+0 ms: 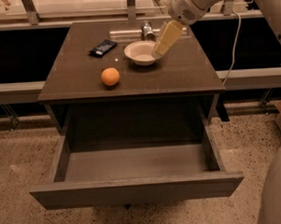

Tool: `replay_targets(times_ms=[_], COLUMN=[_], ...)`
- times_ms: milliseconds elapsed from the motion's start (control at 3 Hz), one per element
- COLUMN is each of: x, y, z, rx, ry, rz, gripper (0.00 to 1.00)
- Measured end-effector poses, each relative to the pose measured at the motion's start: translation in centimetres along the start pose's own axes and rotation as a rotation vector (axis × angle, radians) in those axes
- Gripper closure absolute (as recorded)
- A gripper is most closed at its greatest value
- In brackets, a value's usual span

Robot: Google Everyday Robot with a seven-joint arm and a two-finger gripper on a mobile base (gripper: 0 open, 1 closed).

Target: Place orange into top drawer

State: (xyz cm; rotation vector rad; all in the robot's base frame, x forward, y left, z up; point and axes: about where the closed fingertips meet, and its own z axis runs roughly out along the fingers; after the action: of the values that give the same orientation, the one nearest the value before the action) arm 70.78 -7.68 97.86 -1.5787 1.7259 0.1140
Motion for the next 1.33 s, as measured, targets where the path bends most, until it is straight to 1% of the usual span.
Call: replay_targets(times_ms=[333,667,1000,1333], x=[-0.5,-1.9,-2.6,-3.2], y=[0.6,1.5,2.6,4.6], z=[2.3,5.5,8.0,10.8], rx=[-0.012,-0.015,-0.031,-0.076], ry=[-0.081,-0.162,-0.205,-0.243], rz=[0.024,0.062,0.088,0.127], gripper=[0.00,0.00,0.00,0.00])
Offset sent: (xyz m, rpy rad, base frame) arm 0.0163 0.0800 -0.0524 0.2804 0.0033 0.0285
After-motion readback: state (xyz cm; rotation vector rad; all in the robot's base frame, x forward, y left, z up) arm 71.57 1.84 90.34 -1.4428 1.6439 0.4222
